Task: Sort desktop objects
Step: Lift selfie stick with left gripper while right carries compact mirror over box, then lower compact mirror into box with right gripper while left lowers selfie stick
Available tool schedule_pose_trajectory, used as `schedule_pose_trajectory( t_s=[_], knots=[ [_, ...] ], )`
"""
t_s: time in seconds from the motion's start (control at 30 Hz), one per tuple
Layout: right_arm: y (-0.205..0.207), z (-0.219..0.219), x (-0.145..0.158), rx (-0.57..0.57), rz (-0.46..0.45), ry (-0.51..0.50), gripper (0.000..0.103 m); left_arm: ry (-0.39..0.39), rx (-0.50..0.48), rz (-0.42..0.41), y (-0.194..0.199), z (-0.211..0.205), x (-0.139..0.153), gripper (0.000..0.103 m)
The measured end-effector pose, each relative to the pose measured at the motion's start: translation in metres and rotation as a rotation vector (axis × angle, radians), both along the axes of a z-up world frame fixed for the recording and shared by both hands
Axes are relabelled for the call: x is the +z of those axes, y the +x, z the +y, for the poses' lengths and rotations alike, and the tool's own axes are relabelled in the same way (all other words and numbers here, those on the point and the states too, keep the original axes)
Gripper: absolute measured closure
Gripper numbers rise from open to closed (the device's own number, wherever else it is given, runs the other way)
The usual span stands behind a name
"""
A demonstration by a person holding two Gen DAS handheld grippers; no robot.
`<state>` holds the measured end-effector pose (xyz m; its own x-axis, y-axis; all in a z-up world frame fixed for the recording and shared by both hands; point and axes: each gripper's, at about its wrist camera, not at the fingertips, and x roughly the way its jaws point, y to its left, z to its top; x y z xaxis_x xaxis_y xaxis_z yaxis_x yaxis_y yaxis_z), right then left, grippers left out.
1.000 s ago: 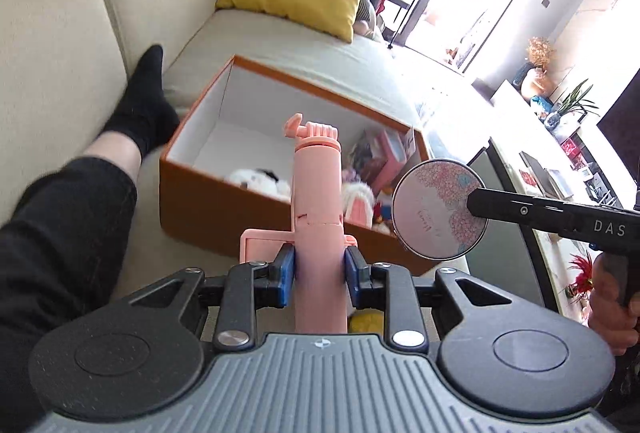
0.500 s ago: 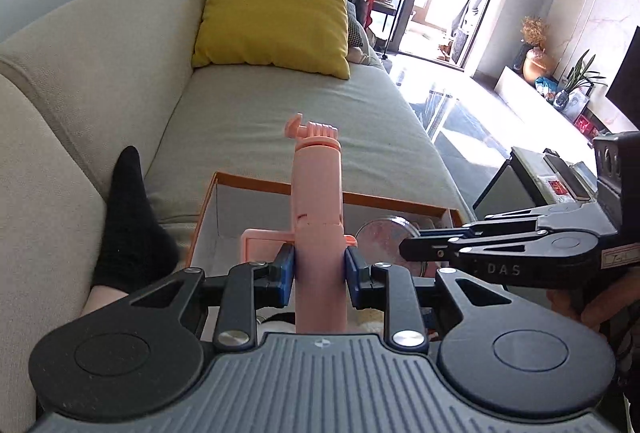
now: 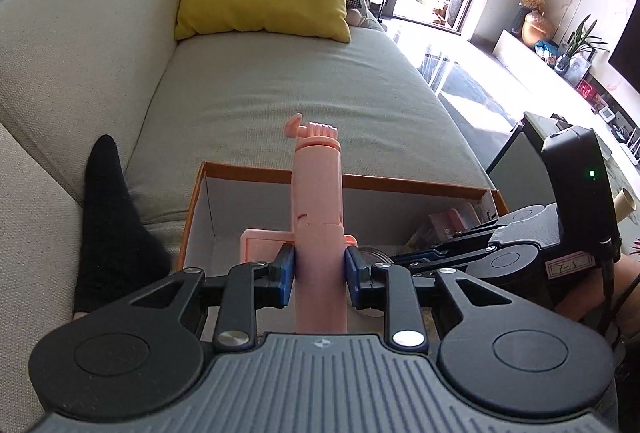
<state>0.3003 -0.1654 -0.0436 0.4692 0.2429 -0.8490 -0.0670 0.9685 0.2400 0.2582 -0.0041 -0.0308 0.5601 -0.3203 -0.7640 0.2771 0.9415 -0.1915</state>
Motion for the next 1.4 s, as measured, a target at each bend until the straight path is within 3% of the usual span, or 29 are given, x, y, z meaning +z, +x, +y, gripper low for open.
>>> schedule_pose_trajectory(
  t_s=[0.47,0.63,0.87,0.9,0.97,1.17,1.3,1.4],
  knots=[
    [0.014,0.01,0.001,0.063,0.043,-0.22,0.086,0.012,-0.032,0.035,0.011,0.001,-0.009,0.073],
    [0.016,0.013,0.008,0.105,0.024,-0.24,0.086,0.014,-0.038,0.04,0.011,0.001,-0.009,0.073],
    [0.027,0.039,0.002,0.325,0.022,-0.235,0.084,0.023,-0.026,0.024,0.011,0.008,-0.003,0.073],
    [0.029,0.045,-0.002,0.371,0.029,-0.257,0.082,0.024,-0.021,0.024,0.011,0.01,-0.003,0.073],
    [0.031,0.057,-0.01,0.488,0.023,-0.307,0.062,0.023,-0.01,0.028,0.011,0.013,-0.002,0.073],
    [0.033,0.083,-0.026,0.762,0.06,-0.468,0.06,0.015,-0.01,0.021,0.013,0.016,-0.001,0.073],
    [0.039,0.082,-0.036,0.774,0.09,-0.523,0.062,0.008,-0.006,0.03,0.016,0.019,-0.005,0.073],
    [0.043,0.075,-0.036,0.765,0.104,-0.507,0.067,0.011,-0.023,0.029,0.016,0.019,-0.005,0.073]
  ],
)
